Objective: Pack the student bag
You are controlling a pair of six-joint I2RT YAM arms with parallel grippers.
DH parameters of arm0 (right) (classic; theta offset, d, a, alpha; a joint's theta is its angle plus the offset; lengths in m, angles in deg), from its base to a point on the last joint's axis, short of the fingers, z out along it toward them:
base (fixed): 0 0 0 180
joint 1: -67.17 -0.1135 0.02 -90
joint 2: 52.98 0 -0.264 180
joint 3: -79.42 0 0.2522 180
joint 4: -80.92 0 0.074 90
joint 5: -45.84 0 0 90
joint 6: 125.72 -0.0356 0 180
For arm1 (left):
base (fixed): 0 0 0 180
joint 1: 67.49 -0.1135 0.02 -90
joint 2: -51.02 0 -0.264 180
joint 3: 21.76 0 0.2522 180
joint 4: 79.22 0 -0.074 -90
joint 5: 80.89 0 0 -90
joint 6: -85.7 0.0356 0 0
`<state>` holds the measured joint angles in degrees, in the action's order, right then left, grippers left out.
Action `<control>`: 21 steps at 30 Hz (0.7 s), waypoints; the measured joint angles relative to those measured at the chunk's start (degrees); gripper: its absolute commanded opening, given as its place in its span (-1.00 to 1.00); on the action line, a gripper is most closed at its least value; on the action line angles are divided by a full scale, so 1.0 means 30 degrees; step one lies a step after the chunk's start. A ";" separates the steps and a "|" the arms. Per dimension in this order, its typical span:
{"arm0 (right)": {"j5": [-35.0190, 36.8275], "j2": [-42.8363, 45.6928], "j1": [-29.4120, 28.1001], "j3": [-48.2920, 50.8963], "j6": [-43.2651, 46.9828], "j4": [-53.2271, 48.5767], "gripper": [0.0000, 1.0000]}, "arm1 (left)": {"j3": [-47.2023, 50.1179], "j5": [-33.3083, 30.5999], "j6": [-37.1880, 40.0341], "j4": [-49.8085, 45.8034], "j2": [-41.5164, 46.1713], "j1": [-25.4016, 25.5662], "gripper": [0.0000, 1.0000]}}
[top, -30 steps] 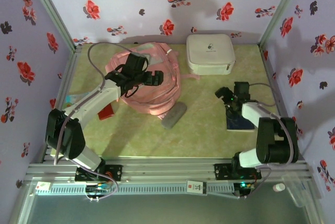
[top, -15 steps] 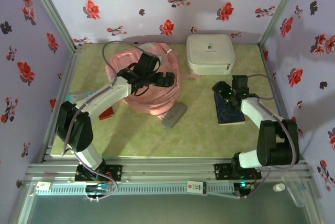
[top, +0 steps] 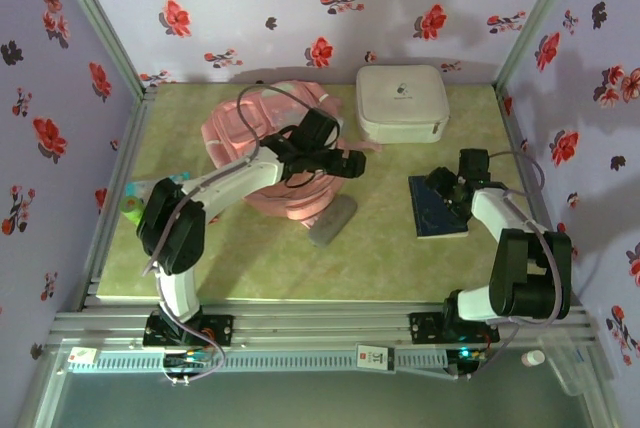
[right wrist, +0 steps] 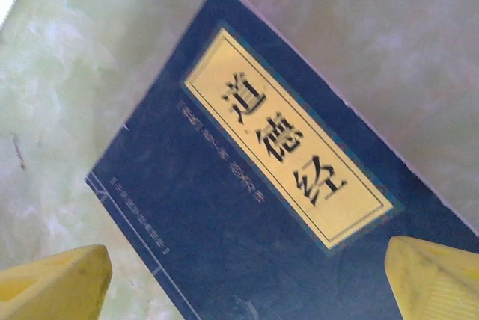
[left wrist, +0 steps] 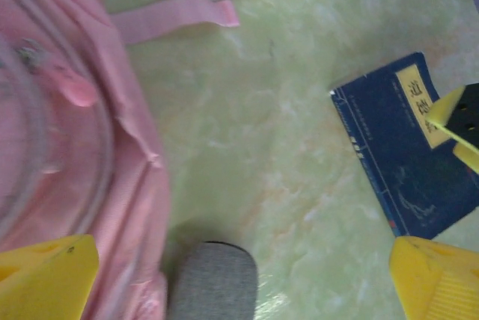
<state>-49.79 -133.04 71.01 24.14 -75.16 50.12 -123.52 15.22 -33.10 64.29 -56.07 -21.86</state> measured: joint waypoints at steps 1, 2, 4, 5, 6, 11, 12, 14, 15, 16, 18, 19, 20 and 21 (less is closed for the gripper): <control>-0.0153 0.0000 -0.0058 0.0204 -0.0066 0.0000 0.88 | -0.0182 0.0189 -0.0219 0.0080 -0.0328 0.0153 0.98; -0.0277 0.0000 -0.0146 0.0393 -0.0131 0.0007 0.88 | -0.0284 0.0321 -0.0372 0.0204 -0.0561 0.0248 0.98; -0.0386 0.0000 -0.0444 0.0721 -0.0306 0.0015 0.88 | -0.0481 0.0699 -0.0823 0.0466 -0.1078 0.0437 0.96; -0.0408 0.0000 -0.0648 0.0794 -0.0401 0.0015 0.88 | -0.0576 0.0860 -0.0991 0.0568 -0.1297 0.0481 0.95; -0.0401 0.0007 -0.0911 0.0823 -0.0517 0.0022 0.87 | -0.0692 0.1005 -0.1209 0.0656 -0.1530 0.0554 0.94; -0.0685 0.0415 -0.1967 0.1457 -0.1851 0.0852 0.84 | -0.1530 0.1399 -0.1945 0.0801 -0.2732 0.0685 0.81; -0.0780 0.0576 -0.2171 0.1668 -0.2186 0.1107 0.83 | -0.1785 0.1443 -0.2018 0.0787 -0.2973 0.0692 0.78; -0.1239 0.0940 -0.2681 0.2186 -0.3082 0.1829 0.71 | -0.2448 0.1508 -0.2237 0.0648 -0.3614 0.0707 0.72; -0.1486 0.1042 -0.2871 0.2331 -0.3461 0.2040 0.68 | -0.2725 0.1523 -0.2295 0.0525 -0.3869 0.0707 0.70; -0.1814 0.1100 -0.3045 0.2412 -0.3752 0.2135 0.67 | -0.3053 0.1545 -0.2331 0.0357 -0.4167 0.0707 0.67; -0.2069 0.1202 -0.3191 0.2397 -0.3847 0.2011 0.66 | -0.3708 0.1552 -0.2397 0.0109 -0.4779 0.0721 0.63; -0.2062 0.1362 -0.3213 0.2331 -0.3789 0.1727 0.66 | -0.4022 0.1552 -0.2441 -0.0051 -0.5107 0.0743 0.61; -0.1909 0.1610 -0.3220 0.2222 -0.3650 0.1304 0.66 | -0.4320 0.1559 -0.2455 -0.0248 -0.5421 0.0765 0.59; -0.1668 0.1872 -0.3228 0.2069 -0.3388 0.0874 0.65 | -0.4597 0.1566 -0.2455 -0.0415 -0.5676 0.0801 0.58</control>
<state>-54.79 -127.42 61.32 30.35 -85.32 52.74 -137.32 19.92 -40.46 63.05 -73.09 -19.46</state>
